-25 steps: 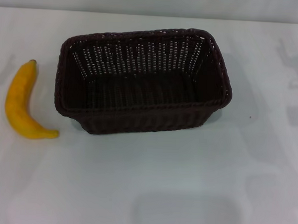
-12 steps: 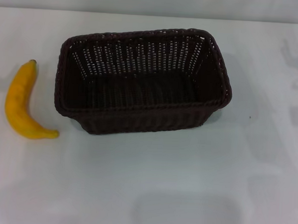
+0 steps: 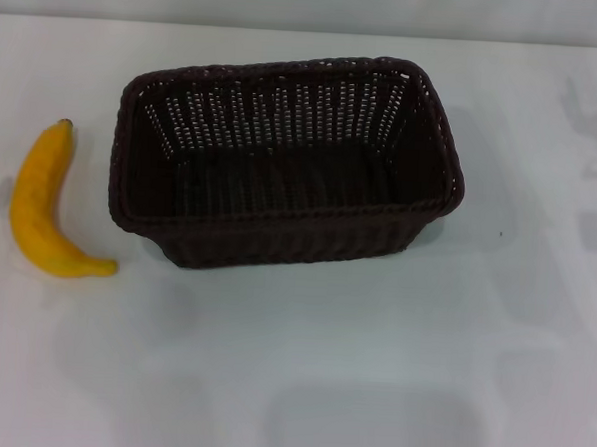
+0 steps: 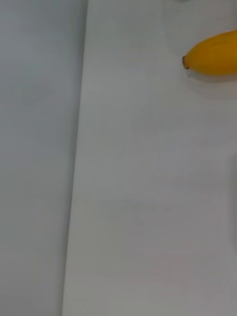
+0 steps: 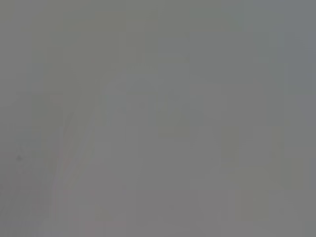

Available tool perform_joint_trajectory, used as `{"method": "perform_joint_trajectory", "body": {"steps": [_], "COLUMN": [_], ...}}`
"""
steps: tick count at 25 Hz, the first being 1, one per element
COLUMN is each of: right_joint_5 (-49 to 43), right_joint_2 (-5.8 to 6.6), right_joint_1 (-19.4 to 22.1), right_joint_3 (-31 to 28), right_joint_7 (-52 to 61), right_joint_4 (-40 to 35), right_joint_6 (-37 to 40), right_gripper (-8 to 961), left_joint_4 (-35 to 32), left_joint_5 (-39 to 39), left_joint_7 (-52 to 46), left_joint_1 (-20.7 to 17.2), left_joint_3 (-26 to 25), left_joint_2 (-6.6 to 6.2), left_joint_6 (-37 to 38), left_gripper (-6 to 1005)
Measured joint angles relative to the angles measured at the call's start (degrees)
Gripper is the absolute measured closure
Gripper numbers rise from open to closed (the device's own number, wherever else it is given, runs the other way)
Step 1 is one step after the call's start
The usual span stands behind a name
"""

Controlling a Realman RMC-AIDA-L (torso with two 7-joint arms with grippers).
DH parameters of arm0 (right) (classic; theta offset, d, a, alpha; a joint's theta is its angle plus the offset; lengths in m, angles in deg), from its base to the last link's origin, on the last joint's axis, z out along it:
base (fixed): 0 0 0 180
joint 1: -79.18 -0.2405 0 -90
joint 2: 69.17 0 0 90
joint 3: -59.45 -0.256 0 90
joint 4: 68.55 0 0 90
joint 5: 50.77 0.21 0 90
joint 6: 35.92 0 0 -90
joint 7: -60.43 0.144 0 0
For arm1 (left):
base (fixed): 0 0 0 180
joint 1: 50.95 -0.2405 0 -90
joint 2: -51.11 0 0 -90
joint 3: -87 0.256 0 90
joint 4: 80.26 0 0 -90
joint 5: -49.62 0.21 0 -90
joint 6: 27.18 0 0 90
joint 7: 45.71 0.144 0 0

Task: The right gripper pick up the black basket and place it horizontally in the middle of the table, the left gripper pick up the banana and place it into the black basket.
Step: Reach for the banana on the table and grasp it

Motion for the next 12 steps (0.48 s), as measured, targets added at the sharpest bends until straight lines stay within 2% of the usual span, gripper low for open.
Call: {"method": "perform_joint_trajectory", "body": {"steps": [7, 12], "right_joint_5": [0.0, 0.0], "right_joint_2": [-0.29, -0.24], "right_joint_1": [0.4, 0.5], "right_joint_3": [0.6, 1.1], "right_joint_7": [0.0, 0.0], "right_joint_4": [-0.5, -0.9], "right_joint_6": [0.0, 0.1], "right_gripper": [187, 186], "left_joint_4": [1.3, 4.9], "left_joint_5": [-1.1, -0.5], "left_joint_7": [2.8, 3.9], "left_joint_1": [1.2, 4.0], "left_joint_3": [0.0, 0.0], "left_joint_2": [0.02, -0.39], "left_joint_6": [2.1, 2.4], "left_gripper": [166, 166]}}
